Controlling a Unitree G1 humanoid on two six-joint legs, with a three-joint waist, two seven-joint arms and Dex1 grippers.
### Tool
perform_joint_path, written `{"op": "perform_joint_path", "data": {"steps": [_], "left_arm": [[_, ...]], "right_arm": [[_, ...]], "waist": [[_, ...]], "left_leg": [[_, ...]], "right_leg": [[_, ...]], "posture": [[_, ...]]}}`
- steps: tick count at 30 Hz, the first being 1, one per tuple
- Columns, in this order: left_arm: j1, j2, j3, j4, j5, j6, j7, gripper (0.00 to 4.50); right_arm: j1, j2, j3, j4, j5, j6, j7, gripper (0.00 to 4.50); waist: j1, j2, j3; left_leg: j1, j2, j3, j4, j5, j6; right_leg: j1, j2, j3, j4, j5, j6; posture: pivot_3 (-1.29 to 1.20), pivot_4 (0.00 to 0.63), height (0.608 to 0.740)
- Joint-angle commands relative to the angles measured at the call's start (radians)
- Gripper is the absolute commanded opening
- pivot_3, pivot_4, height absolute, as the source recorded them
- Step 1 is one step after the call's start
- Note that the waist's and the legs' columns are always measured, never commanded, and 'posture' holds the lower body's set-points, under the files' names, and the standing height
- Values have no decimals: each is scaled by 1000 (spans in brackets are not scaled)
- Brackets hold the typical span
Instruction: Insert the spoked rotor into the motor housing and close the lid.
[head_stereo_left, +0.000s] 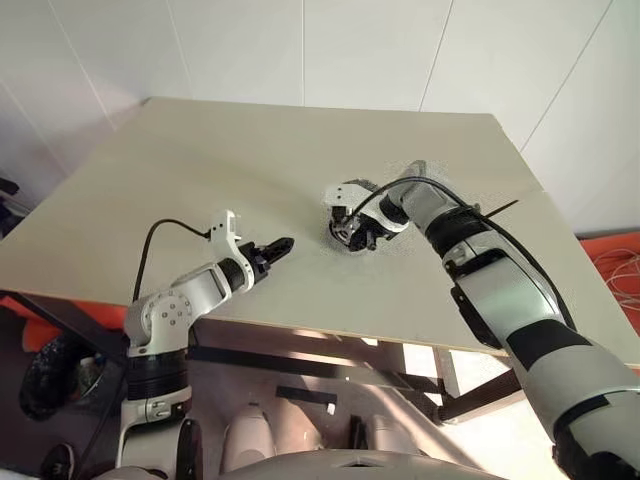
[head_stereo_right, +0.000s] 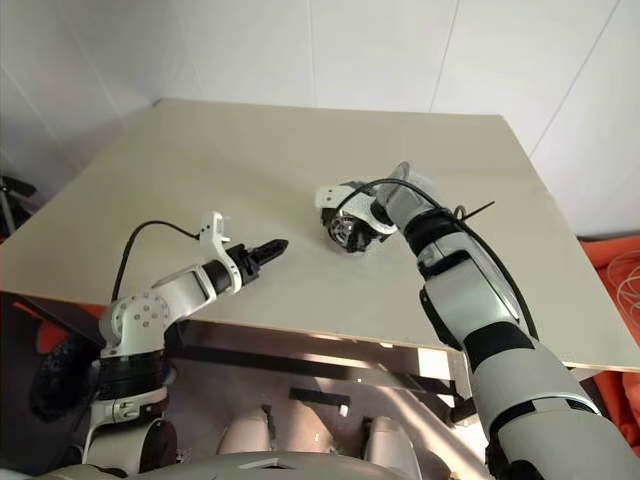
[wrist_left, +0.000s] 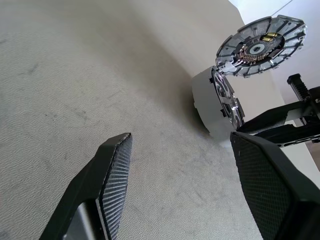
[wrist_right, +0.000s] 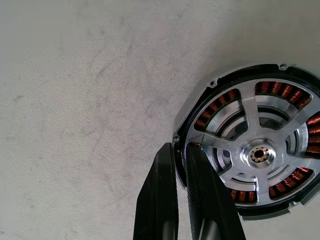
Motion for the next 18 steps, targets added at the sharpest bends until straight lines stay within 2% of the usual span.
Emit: {"op": "perform_joint_path", "data": {"steps": [1,4,7,12,18], "left_arm": [[14,-11,-1,-58,-7,-21,10,3303],[20,-21,-5,-60,-5,-29,15,3303],[25,-28,-9,-62,-4,-34,21,3303],[31,-30,-14,-62,1,-45,21,3303],[33,-20,-11,-64,-2,-47,22,3303]], "right_arm": [[-35,19,-5,-54,24,362,32,0],[-51,28,12,-107,40,590,5,0],[-56,25,32,-182,73,730,-22,0],[-62,17,69,-385,198,1051,-102,0],[-109,80,-40,-333,305,1085,-281,0]], "waist": [[5,0,0],[20,0,0],[23,0,0],[23,1,1],[23,1,1]], "left_leg": [[0,0,0,0,0,0],[0,0,0,-1,0,0],[0,-1,0,-1,0,-1],[2,0,0,-4,2,-3],[4,0,0,-8,4,-8]], "right_leg": [[0,0,0,0,0,0],[0,-1,0,-1,0,0],[1,-1,0,-1,0,0],[0,0,0,0,-1,1],[-1,0,1,0,-1,1]], "posture": [[0,0,740],[0,0,740],[0,0,740],[0,0,740],[0,0,740]]}}
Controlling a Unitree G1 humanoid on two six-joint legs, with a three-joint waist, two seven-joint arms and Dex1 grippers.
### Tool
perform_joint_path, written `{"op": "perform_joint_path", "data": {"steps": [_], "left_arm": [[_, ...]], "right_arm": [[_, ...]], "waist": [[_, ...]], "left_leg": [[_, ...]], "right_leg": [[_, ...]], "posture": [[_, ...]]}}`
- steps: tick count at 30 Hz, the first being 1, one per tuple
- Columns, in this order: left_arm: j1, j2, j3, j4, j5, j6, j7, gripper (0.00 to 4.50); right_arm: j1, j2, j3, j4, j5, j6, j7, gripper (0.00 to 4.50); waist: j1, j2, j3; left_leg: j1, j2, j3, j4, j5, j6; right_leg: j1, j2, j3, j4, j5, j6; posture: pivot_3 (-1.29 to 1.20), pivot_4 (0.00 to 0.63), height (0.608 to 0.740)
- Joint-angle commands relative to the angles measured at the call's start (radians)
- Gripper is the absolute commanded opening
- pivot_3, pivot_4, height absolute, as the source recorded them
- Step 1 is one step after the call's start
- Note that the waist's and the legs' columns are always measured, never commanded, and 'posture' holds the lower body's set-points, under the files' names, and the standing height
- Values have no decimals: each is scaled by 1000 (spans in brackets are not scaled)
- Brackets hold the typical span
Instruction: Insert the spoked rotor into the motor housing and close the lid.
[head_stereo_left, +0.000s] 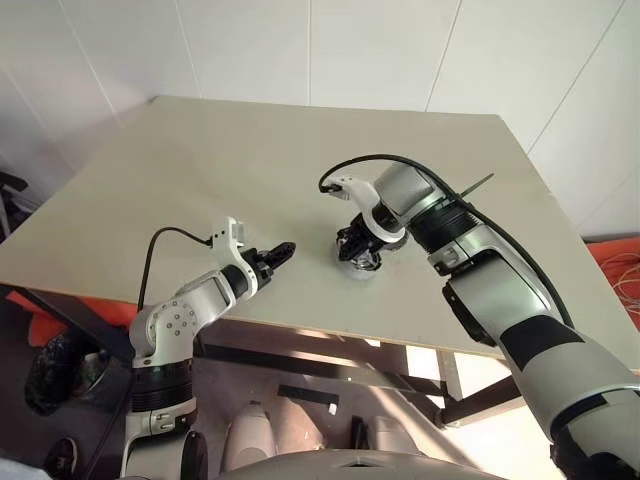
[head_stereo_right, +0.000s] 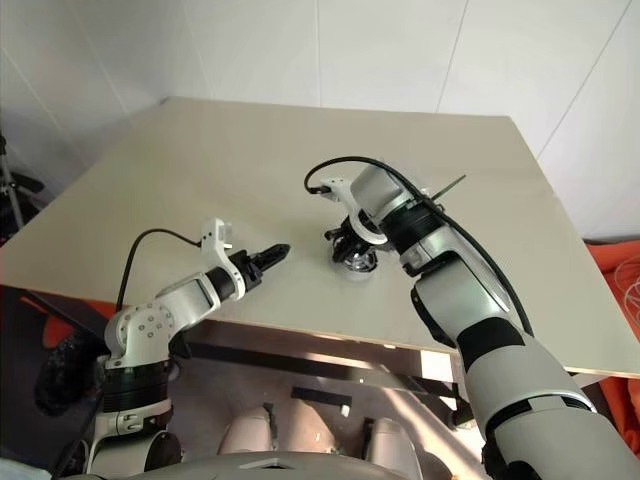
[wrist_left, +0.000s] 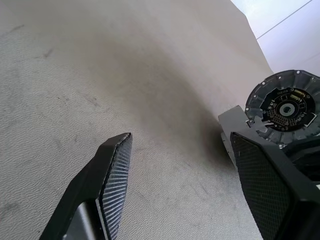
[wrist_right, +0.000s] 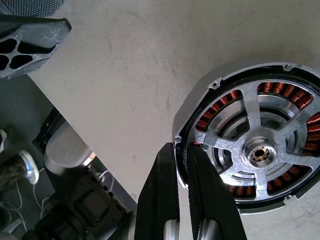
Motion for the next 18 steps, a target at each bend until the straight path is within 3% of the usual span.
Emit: {"op": "perform_joint_path", "data": {"steps": [1,8,18], "left_arm": [[-5,9,4,-40,-6,-15,-2,3303],[2,15,10,-51,-10,-10,6,3303],[23,24,23,-72,-20,-3,18,3303]], "right_arm": [[-84,56,-124,26,54,9,-122,0],[-110,206,-435,165,50,9,-471,0],[-161,293,-776,277,77,9,-833,0]], "waist": [[-3,0,0],[0,0,0],[0,1,0]], "left_leg": [[0,0,0,0,0,0],[0,0,0,-2,3,-5],[0,-1,-1,-2,4,-7]], "right_leg": [[0,0,0,0,0,0],[-2,1,1,0,0,0],[-1,0,1,1,-1,1]], "posture": [[0,0,740],[0,0,740],[0,0,740]]}}
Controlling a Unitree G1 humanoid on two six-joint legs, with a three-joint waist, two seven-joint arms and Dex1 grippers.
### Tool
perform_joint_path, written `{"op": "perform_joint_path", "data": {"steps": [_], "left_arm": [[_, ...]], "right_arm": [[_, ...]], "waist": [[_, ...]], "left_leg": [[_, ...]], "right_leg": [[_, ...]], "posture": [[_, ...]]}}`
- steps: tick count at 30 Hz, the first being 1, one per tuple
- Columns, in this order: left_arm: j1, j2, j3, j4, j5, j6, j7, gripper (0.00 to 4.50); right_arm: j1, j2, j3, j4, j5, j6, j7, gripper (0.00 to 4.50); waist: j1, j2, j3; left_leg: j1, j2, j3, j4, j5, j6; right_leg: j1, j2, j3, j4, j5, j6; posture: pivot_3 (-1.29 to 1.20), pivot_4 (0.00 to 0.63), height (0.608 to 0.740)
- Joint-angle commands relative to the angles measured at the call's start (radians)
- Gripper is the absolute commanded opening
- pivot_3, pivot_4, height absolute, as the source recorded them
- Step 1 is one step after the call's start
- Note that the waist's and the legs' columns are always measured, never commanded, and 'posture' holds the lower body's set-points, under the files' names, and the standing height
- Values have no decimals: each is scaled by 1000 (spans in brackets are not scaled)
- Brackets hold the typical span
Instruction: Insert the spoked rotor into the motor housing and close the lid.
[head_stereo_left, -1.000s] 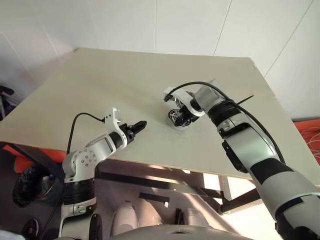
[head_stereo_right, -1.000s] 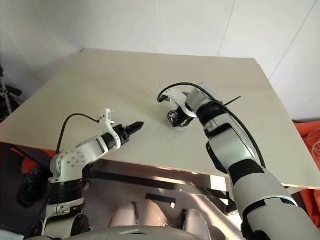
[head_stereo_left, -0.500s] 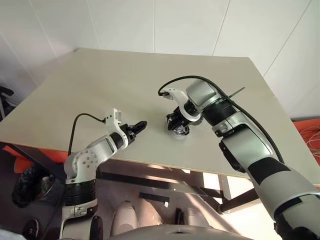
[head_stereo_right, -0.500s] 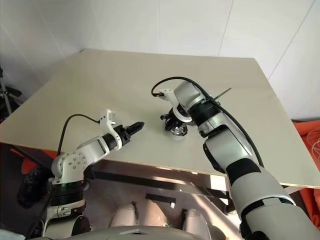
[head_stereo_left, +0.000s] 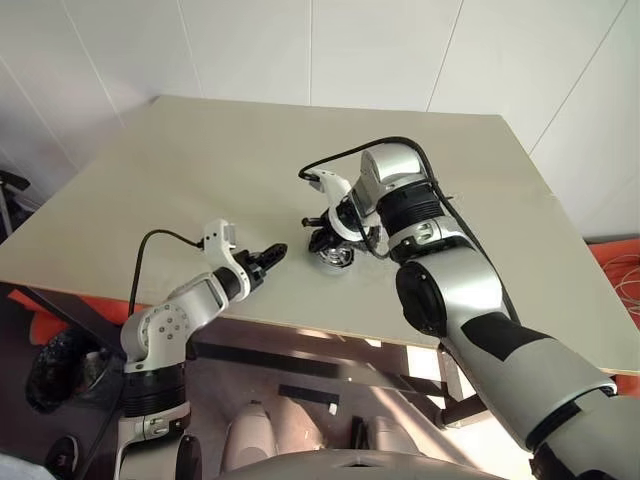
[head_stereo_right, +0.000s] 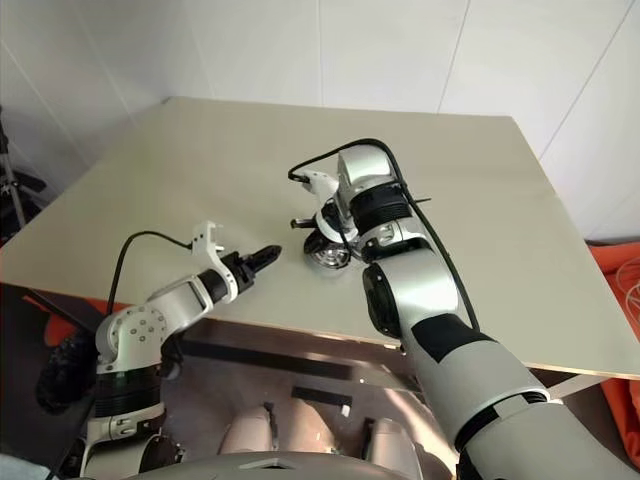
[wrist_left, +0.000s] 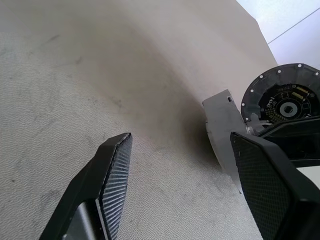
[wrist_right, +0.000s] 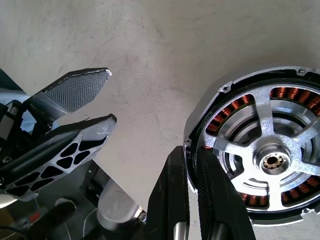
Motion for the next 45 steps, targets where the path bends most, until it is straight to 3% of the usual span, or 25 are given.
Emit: {"op": "perform_joint_path", "data": {"steps": [1,8,13,17,22,23,28,37,45], "left_arm": [[3,4,5,-40,-13,-4,3,3303],[1,7,1,-40,-12,-3,5,3303],[2,13,0,-41,-11,-1,6,3303],[2,16,0,-43,-10,-2,7,3303],[2,18,-1,-44,-5,-6,8,3303],[2,19,-2,-45,-4,-7,8,3303],[0,21,0,-43,-3,-8,8,3303],[-12,31,0,-32,-1,-11,4,3303],[-58,63,-9,14,13,-22,-28,3303]], "right_arm": [[-55,26,-161,25,18,14,-151,0],[-42,172,-537,-90,-6,14,-462,0],[-43,252,-682,-191,2,14,-595,0],[-35,273,-709,-218,34,14,-645,0],[3,249,-564,-215,111,14,-595,0],[10,248,-549,-219,119,14,-597,700],[27,244,-505,-220,143,14,-625,2219],[-18,233,-536,-179,207,14,-674,2219],[-280,145,-718,-54,370,11,-628,2219]], "waist": [[-1,0,0],[-11,0,0],[-6,0,0],[-5,0,0],[-8,0,0],[-8,0,0],[-7,0,0],[-7,0,0],[-10,4,2]], "left_leg": [[0,0,0,0,0,0],[1,0,0,-3,2,-3],[2,0,-1,-6,3,-6],[2,0,-1,-5,4,-6],[2,0,-1,-6,4,-7],[2,0,-1,-6,4,-7],[2,0,-1,-6,4,-7],[3,0,-1,-5,5,-8],[2,0,-1,-6,5,-8]], "right_leg": [[0,0,0,0,0,1],[-1,2,1,0,-2,4],[-1,3,1,0,-3,6],[0,2,1,0,-4,8],[-1,3,1,0,-3,8],[-1,3,1,0,-3,8],[-1,3,1,0,-3,8],[0,3,2,1,-3,8],[-3,3,2,2,-3,8]], "posture": [[0,0,740],[0,0,740],[0,0,740],[0,0,740],[0,0,740],[0,0,740],[0,0,740],[0,0,740],[0,0,740]]}}
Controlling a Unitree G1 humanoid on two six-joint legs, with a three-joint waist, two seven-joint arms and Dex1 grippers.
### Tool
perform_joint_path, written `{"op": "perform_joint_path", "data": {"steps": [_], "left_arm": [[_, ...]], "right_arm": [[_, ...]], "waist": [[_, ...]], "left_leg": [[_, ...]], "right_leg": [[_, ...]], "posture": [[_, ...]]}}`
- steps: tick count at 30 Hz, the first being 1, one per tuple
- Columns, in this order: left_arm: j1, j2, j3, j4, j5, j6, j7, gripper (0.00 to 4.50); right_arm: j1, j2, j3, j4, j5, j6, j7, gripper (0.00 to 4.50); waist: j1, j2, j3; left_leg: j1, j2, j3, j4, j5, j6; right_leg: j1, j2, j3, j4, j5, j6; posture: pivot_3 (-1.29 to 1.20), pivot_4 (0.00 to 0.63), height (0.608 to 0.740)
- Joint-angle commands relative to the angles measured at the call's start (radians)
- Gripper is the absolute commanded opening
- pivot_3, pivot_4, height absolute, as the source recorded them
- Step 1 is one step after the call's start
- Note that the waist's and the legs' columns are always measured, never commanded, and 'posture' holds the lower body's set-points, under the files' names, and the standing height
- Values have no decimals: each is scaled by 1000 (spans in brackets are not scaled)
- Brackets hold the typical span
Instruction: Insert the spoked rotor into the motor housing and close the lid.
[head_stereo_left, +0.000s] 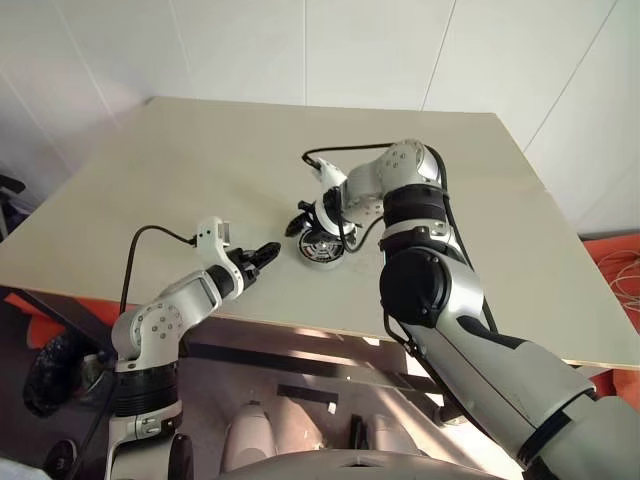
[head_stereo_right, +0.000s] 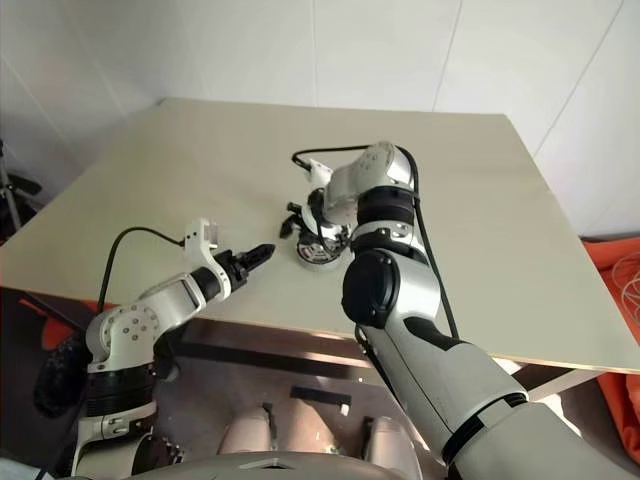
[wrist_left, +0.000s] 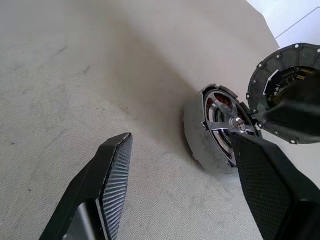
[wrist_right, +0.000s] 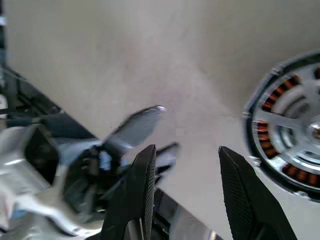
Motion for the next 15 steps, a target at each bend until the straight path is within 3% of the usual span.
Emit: {"op": "perform_joint_path", "data": {"steps": [1,3,6,11,15], "left_arm": [[-47,20,-7,12,10,-23,-27,3303],[-66,29,-11,29,19,-30,-40,3303],[-94,56,-31,52,53,-68,-76,3303],[-125,103,-45,66,86,-124,-140,3303],[-130,155,-72,67,106,-153,-213,3303]], "right_arm": [[-127,1,-37,17,101,-17,48,2219],[-156,-33,-5,26,135,-68,100,2219],[-115,-91,184,-64,176,-258,321,2219],[185,-244,621,-256,74,-545,629,2219],[381,-388,783,-334,-33,-797,690,2219]], "waist": [[0,0,0],[2,-1,0],[7,-1,0],[24,-3,-1],[33,-3,-1]], "left_leg": [[0,1,0,-1,0,0],[2,1,-1,-2,-1,1],[-1,0,-1,0,-2,3],[-2,0,-2,6,-3,4],[-1,0,-2,8,-2,4]], "right_leg": [[0,1,0,0,0,0],[2,1,0,-1,-1,0],[2,0,0,-2,-2,1],[7,-2,-2,-2,2,-3],[7,-2,-2,-1,4,-4]], "posture": [[0,0,740],[0,0,740],[0,0,740],[0,0,740],[0,0,740]]}}
